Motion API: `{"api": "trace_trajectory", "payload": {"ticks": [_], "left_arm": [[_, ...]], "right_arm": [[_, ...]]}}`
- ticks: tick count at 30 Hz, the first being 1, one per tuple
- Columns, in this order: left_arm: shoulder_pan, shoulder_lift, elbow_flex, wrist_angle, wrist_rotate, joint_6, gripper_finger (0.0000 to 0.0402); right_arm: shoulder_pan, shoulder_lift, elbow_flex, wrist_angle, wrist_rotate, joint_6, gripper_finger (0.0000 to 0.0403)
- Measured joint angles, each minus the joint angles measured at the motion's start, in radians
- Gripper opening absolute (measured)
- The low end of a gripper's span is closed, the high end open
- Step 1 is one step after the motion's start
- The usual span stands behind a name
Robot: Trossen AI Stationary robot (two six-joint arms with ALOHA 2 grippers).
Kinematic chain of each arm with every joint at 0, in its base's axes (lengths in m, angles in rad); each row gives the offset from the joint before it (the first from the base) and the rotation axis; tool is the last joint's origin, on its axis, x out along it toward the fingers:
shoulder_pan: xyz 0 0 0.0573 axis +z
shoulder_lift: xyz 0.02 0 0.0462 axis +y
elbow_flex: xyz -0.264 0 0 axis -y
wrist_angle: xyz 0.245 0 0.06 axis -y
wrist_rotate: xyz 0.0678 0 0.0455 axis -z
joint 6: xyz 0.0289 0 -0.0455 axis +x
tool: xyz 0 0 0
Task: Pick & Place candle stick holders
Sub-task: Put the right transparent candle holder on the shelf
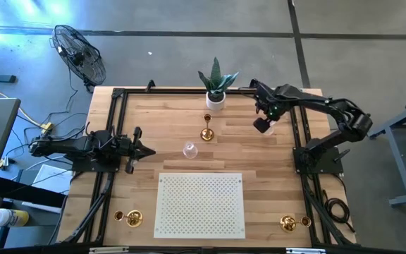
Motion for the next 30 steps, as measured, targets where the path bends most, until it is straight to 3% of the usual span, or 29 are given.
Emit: {"api": "trace_trajectory", "payload": {"ticks": [5,30], "left_arm": [[0.000,0.000,0.000,0.000,0.000,0.000,0.0001],[0.000,0.000,0.000,0.000,0.000,0.000,0.0001]], "right_arm": [[0.001,0.000,0.000,-0.032,0.092,0.018,0.0298],[0.001,0.000,0.000,-0.055,0.056,0.077,0.0298]]}}
